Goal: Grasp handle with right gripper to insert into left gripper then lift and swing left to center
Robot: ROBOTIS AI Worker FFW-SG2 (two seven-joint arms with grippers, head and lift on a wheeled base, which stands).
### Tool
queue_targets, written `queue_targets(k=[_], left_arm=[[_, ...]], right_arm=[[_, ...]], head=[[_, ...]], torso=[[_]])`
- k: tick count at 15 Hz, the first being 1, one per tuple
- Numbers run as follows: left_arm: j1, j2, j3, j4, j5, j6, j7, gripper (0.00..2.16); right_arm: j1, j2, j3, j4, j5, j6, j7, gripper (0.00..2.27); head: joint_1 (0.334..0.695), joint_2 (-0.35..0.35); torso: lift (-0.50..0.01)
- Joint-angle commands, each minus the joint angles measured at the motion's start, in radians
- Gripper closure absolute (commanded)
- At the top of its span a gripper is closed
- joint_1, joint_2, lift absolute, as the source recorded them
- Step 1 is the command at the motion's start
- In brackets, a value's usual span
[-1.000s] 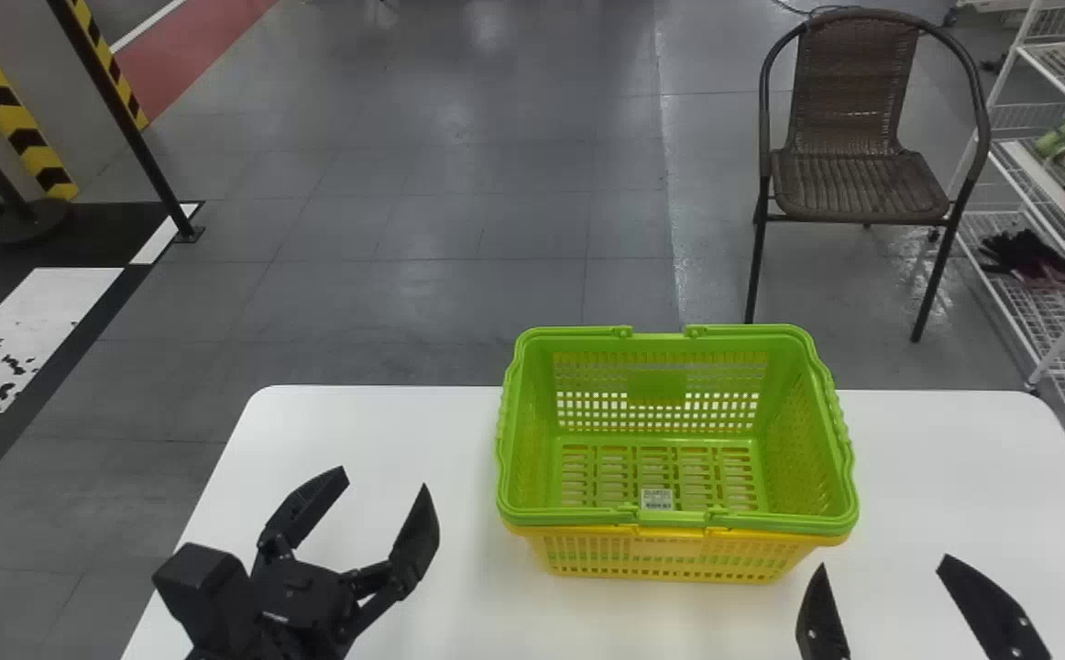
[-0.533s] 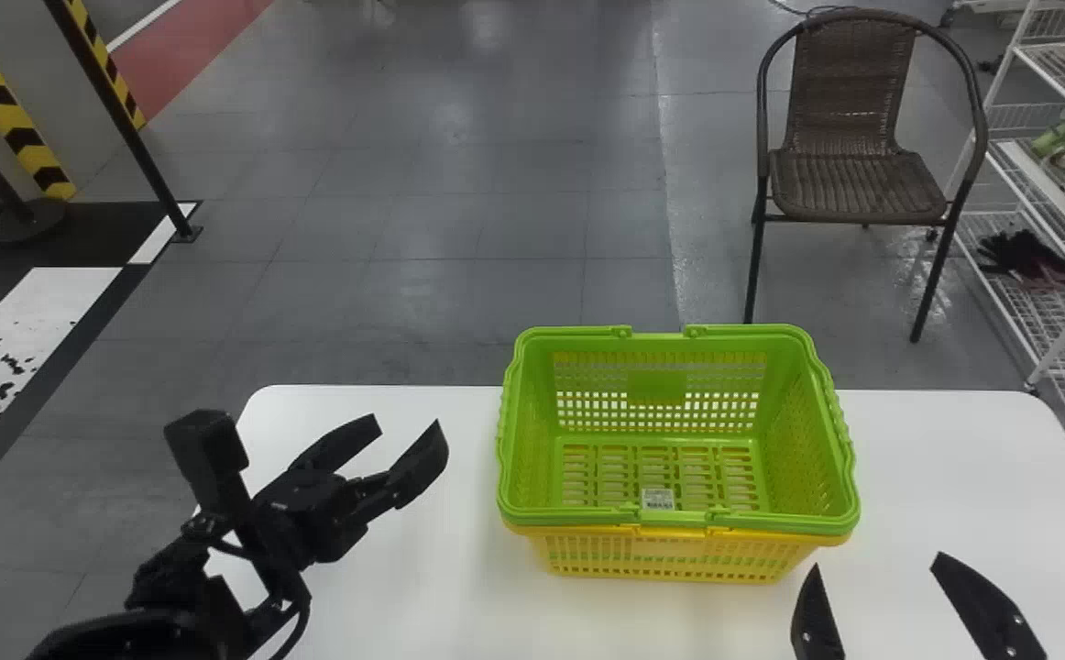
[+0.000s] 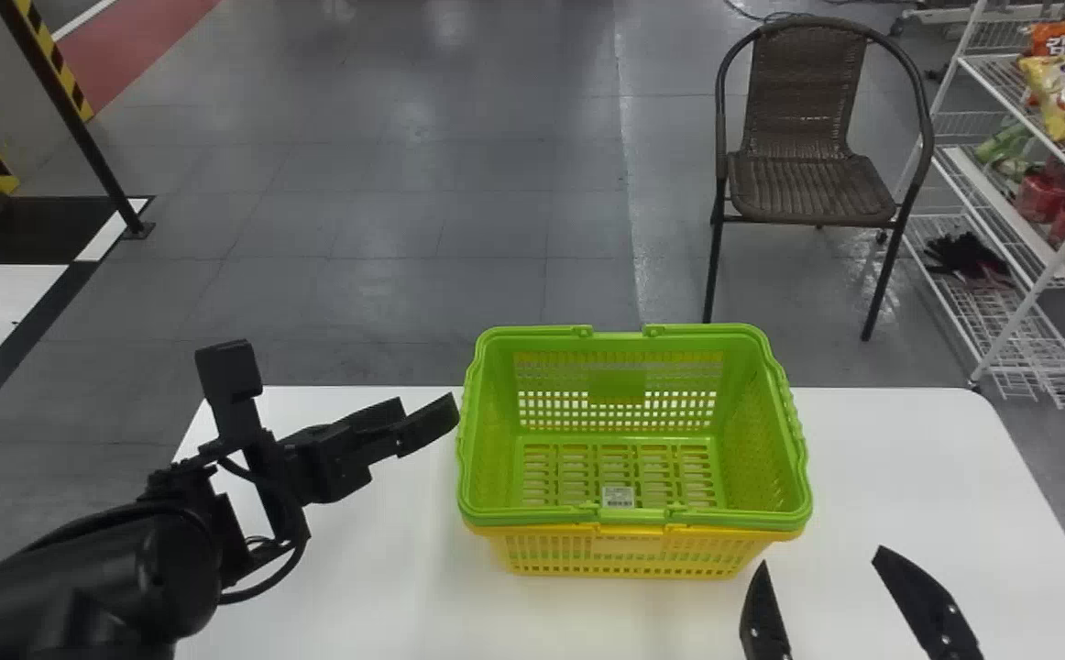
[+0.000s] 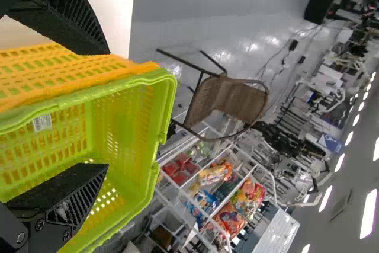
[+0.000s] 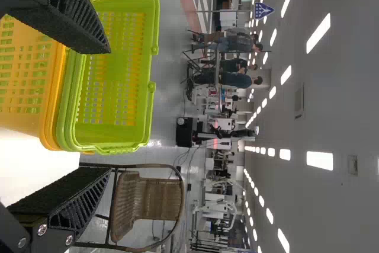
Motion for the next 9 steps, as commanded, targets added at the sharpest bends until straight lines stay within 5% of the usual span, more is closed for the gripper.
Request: queue_targets(k=[1, 9], left_arm=[[-0.081, 0.003, -0.003, 0.105, 0.002, 0.046, -0.021, 0.14], [-0.153, 0.021, -0.009, 0.226, 0.013, 0.098, -0.055, 0.14]], right_arm=[[0.003, -0.001, 0.004, -0.002, 0.005, 0.0, 0.0, 0.11], [0.005, -0.009, 0.016, -0.005, 0.009, -0.006, 0.0, 0.12]], head=[[0.695, 0.061], [0.695, 0.049]], torso=[[0.0], [0.0]])
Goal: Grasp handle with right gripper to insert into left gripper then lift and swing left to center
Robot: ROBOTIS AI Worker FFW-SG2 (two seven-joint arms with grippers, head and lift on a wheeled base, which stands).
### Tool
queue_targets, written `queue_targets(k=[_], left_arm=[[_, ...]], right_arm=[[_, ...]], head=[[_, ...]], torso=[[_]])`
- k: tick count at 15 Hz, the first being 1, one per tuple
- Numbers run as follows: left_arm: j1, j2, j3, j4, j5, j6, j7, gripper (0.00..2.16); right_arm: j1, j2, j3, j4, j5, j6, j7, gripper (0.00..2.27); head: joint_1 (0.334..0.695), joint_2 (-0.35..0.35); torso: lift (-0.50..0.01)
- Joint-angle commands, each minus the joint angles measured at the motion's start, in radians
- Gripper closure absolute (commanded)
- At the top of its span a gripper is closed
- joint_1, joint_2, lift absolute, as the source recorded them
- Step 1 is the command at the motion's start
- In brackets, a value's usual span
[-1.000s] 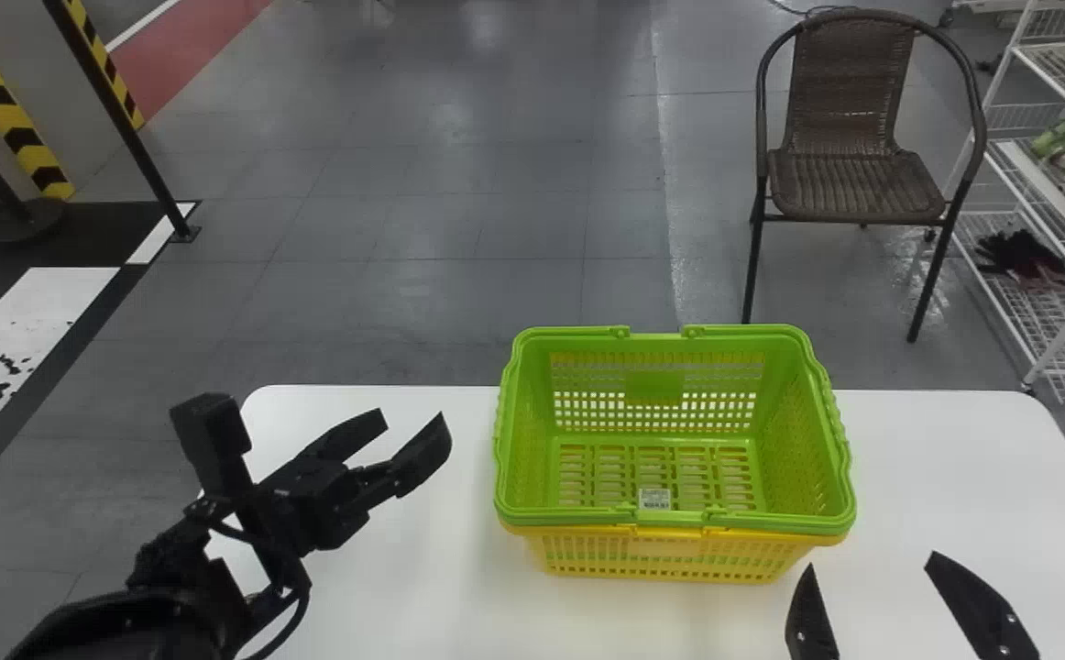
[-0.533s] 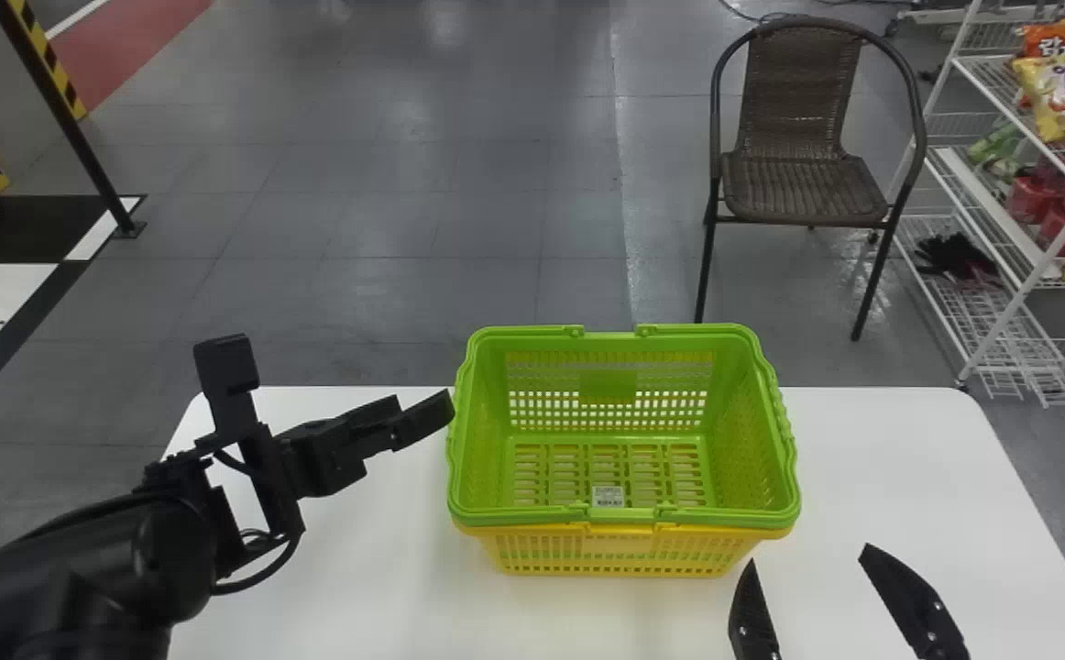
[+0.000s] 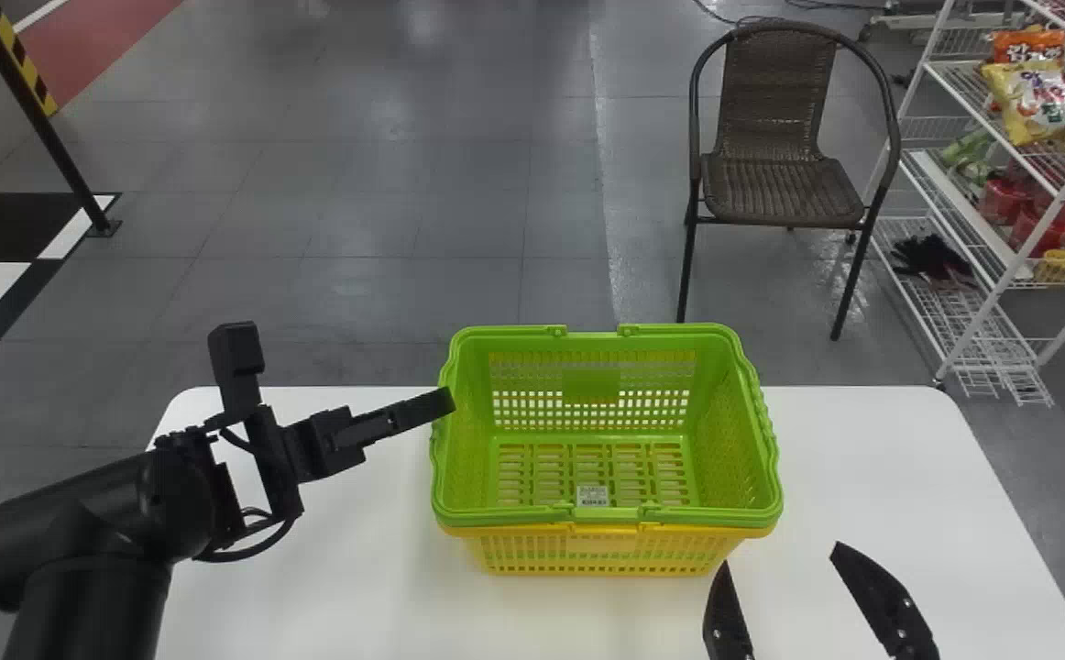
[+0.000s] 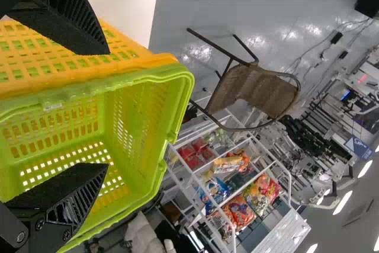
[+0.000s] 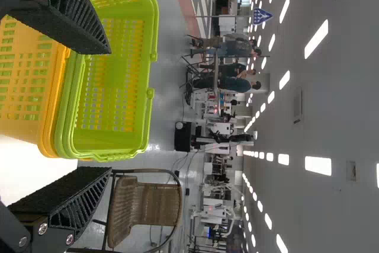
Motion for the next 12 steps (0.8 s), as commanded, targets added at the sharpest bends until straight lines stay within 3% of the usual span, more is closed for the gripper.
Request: queue_targets(k=[1, 12], left_arm=[[-0.002, 0.0, -0.005, 0.007, 0.001, 0.008, -0.001, 0.14], [-0.011, -0.002, -0.045, 0.022, 0.032, 0.023, -0.013, 0.15]], right_arm=[[0.0, -0.001, 0.001, -0.002, 0.001, 0.0, 0.0, 0.12], [-0.002, -0.004, -0.003, 0.003, 0.001, 0.0, 0.0, 0.12]], head=[[0.695, 0.05], [0.695, 0.02]], torso=[[0.0], [0.0]])
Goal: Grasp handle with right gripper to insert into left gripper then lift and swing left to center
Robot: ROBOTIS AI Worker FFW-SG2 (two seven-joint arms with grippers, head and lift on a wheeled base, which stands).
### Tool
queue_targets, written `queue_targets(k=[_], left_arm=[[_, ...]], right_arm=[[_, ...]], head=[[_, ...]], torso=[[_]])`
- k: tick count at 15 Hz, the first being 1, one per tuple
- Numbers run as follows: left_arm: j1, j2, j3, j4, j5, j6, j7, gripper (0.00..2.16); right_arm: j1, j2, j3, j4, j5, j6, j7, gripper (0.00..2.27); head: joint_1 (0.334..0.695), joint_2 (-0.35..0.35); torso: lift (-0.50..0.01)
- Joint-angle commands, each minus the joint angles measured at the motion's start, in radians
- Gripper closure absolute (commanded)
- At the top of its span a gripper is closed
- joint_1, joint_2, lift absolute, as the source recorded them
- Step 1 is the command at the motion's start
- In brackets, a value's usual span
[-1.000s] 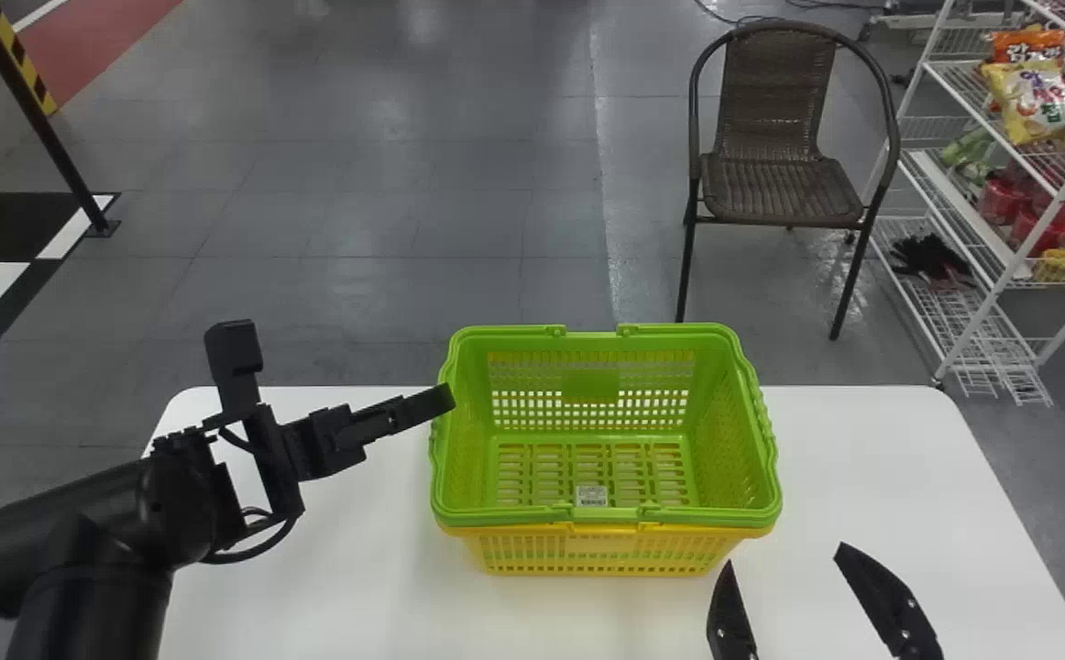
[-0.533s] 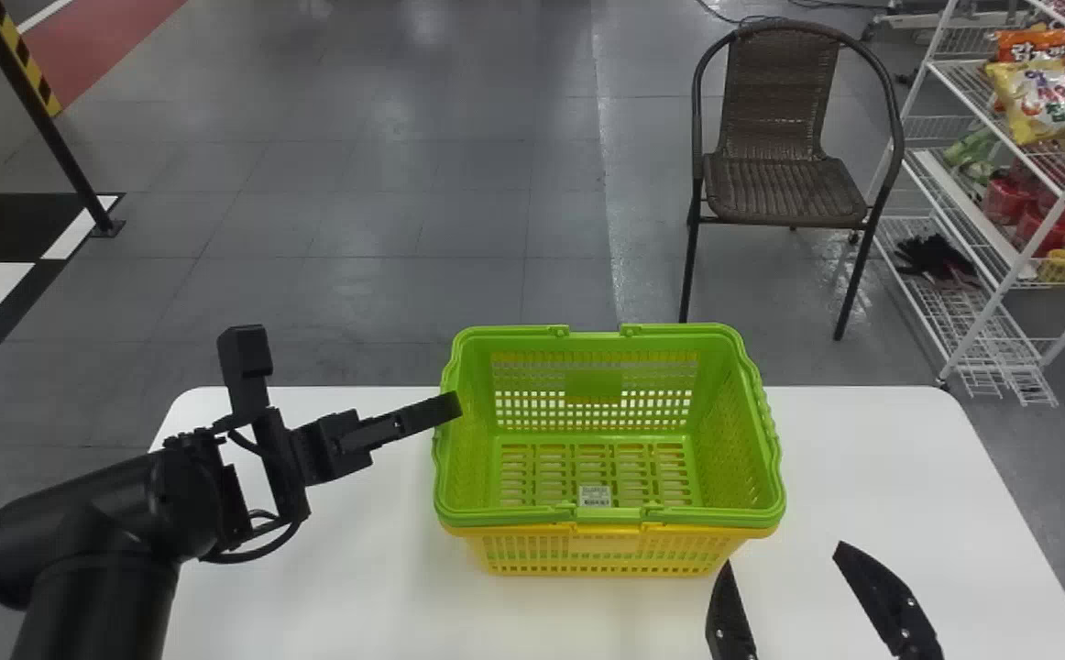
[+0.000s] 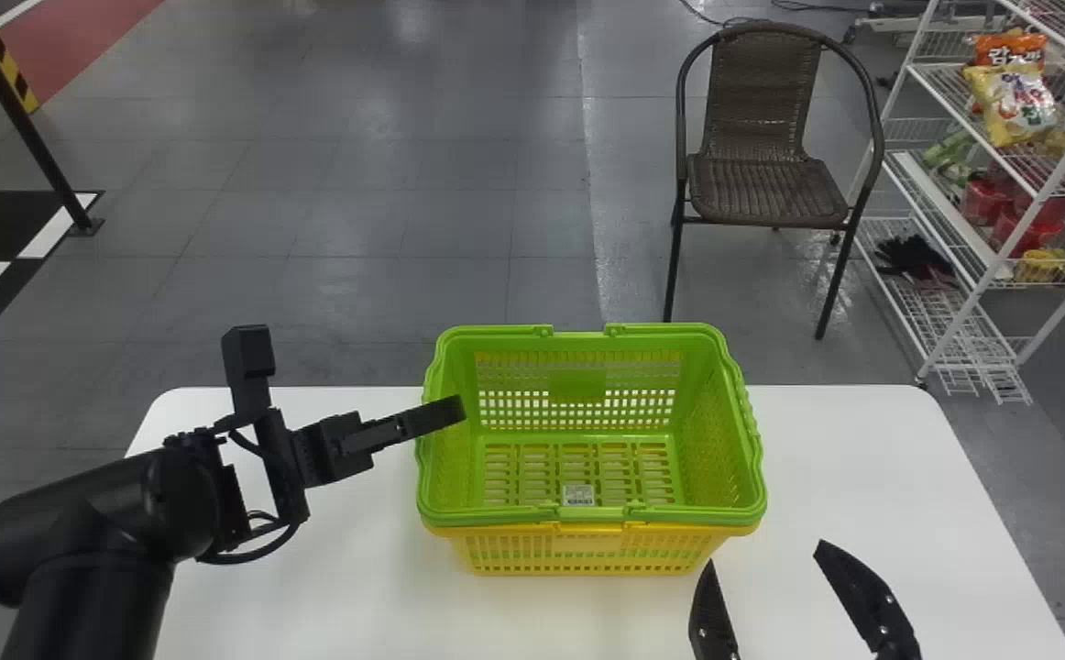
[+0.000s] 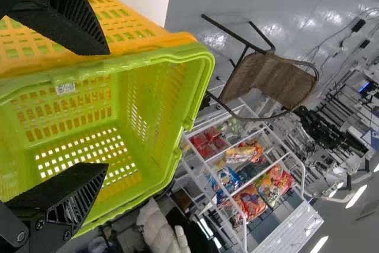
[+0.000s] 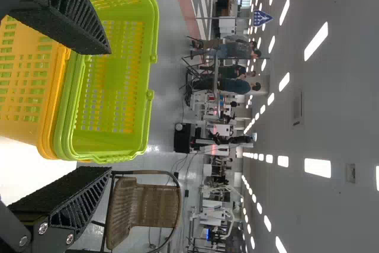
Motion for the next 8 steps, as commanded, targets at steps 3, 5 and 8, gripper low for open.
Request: queue_targets(k=[3, 5, 8], left_arm=[[-0.005, 0.002, 0.001, -0.01, 0.023, 0.036, -0.007, 0.15], [-0.01, 0.003, 0.006, -0.015, 0.052, 0.073, -0.015, 0.15], [-0.013, 0.003, 0.01, -0.039, 0.089, 0.122, -0.024, 0.15]], right_arm=[[-0.003, 0.0, -0.004, 0.01, 0.0, 0.0, 0.0, 0.12], [-0.006, 0.0, -0.004, 0.013, -0.002, -0.003, 0.0, 0.12], [-0.009, 0.0, -0.006, 0.017, -0.003, -0.009, 0.0, 0.12]], head=[[0.695, 0.012], [0.695, 0.006], [0.695, -0.003]], torso=[[0.0], [0.0], [0.0]])
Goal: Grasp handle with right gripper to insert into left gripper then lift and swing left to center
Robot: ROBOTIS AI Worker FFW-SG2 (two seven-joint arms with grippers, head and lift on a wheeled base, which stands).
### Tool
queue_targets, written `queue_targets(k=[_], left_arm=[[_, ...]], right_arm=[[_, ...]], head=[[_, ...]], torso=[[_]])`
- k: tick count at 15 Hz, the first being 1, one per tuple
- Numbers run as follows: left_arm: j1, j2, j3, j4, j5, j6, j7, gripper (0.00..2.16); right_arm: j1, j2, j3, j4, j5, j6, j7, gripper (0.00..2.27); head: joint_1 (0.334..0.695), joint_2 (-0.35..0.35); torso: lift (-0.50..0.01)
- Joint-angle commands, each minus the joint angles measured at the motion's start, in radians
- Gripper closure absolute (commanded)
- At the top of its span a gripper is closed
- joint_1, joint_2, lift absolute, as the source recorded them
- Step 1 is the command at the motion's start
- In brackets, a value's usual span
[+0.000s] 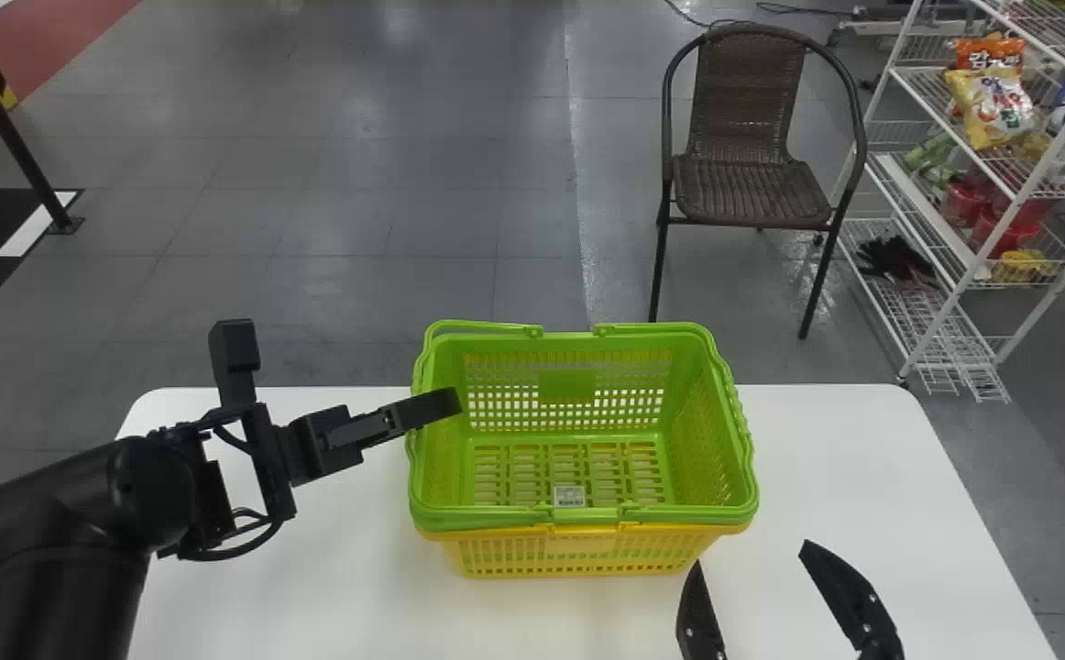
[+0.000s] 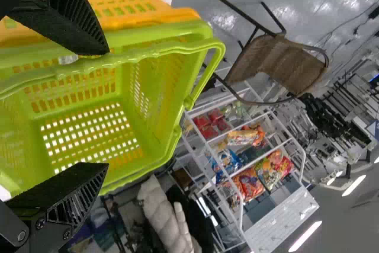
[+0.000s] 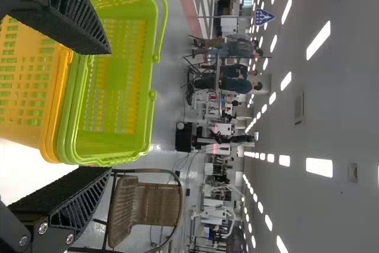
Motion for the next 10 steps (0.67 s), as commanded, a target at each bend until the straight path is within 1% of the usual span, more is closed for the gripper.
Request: queue_targets(k=[1, 6, 10], left_arm=[[-0.002, 0.0, 0.0, -0.019, 0.016, 0.024, 0.0, 0.15], [-0.031, 0.0, -0.009, -0.03, 0.027, 0.063, -0.011, 0.15], [-0.048, -0.005, -0.024, -0.043, 0.029, 0.085, -0.014, 0.15]], right_arm=[[-0.002, 0.0, -0.001, 0.001, -0.001, -0.004, 0.0, 0.12], [-0.002, 0.002, -0.006, 0.004, -0.001, -0.007, 0.0, 0.12], [-0.01, 0.005, -0.03, 0.012, -0.009, -0.023, 0.0, 0.12]], head=[[0.695, -0.009], [0.695, -0.021], [0.695, -0.036]], torso=[[0.0], [0.0], [0.0]])
